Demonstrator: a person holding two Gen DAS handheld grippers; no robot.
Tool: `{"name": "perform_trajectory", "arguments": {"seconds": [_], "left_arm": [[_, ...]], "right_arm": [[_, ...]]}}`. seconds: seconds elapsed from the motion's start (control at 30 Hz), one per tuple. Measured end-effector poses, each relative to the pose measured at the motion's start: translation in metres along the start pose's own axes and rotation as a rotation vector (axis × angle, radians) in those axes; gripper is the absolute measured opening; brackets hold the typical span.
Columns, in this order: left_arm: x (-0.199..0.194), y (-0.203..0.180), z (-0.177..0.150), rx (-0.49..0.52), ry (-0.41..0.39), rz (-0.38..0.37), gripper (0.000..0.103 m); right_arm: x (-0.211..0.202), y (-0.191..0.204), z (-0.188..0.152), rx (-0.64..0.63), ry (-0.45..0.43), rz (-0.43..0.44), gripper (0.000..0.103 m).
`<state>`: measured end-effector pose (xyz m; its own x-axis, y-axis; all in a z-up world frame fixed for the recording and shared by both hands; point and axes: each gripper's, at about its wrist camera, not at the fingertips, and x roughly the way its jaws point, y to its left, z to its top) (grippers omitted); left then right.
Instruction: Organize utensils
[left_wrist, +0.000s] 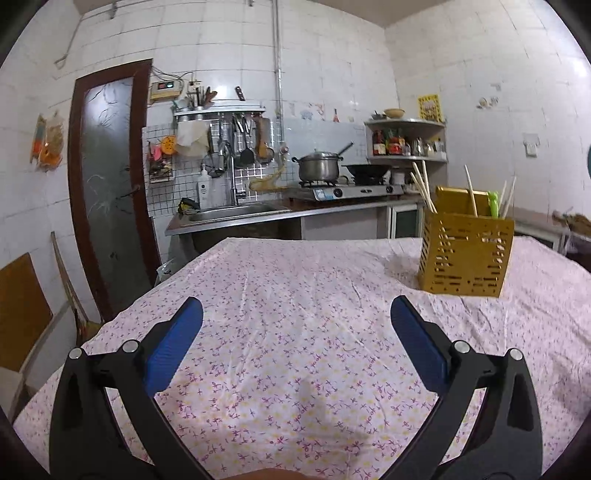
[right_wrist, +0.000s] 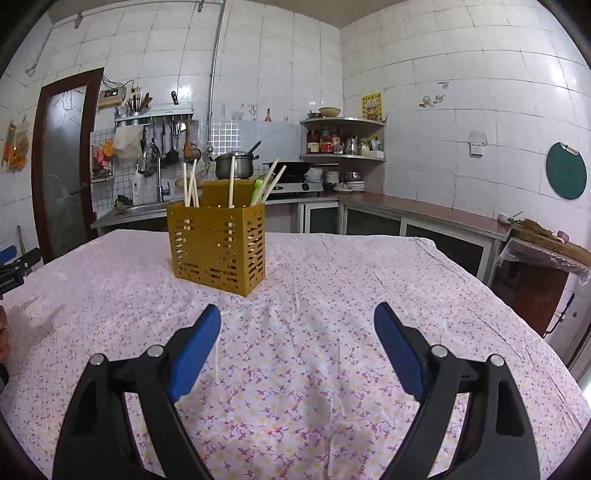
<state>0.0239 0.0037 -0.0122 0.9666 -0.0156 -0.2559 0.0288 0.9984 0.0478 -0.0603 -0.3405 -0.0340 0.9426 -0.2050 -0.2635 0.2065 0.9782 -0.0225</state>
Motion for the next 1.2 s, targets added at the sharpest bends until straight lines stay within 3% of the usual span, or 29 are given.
{"name": "perform_trajectory", "arguments": {"seconds": [0.23, 1.2], "left_arm": [[-0.0027, -0.0037, -0.0023, -0.002, -0.008, 0.001, 0.098], [0.0034, 0.0001, -0.0048, -0.016, 0.003, -0.002, 0.098]], "right_arm": [[-0.0039, 0.0049, -0.0011, -0.038, -0.006, -0.016, 0.083], [0.0014, -0.0018, -0.0017, 0.018, 0.011, -0.019, 0.087]]}}
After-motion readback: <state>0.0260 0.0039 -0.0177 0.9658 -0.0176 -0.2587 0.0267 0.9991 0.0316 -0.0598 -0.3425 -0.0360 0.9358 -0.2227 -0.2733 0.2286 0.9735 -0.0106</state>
